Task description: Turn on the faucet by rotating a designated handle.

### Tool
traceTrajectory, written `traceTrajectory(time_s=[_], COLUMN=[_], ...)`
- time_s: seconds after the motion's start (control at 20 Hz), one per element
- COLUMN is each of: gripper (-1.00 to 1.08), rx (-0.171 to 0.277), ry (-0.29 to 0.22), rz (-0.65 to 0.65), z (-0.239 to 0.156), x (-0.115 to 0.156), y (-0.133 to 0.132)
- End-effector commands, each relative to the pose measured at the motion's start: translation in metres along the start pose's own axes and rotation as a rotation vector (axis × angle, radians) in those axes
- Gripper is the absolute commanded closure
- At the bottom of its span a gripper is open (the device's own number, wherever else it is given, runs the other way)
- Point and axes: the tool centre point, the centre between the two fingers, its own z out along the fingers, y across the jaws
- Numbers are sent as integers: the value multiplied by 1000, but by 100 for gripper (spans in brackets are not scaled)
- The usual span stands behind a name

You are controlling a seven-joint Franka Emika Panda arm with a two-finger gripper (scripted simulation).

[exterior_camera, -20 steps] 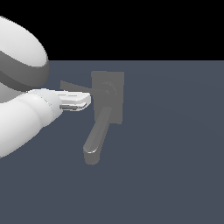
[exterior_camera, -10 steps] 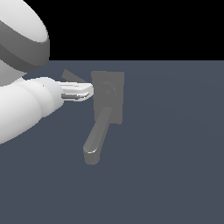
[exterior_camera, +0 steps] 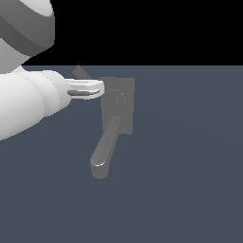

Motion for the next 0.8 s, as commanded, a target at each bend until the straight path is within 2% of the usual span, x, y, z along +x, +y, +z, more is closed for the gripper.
traceTrajectory(time_s=[0.0,0.75], gripper=[108,108], rx=[0,-3], ry=[0,-10], rz=[0,3], z=[1,1], x=[-2,-40], y=[-2,-37])
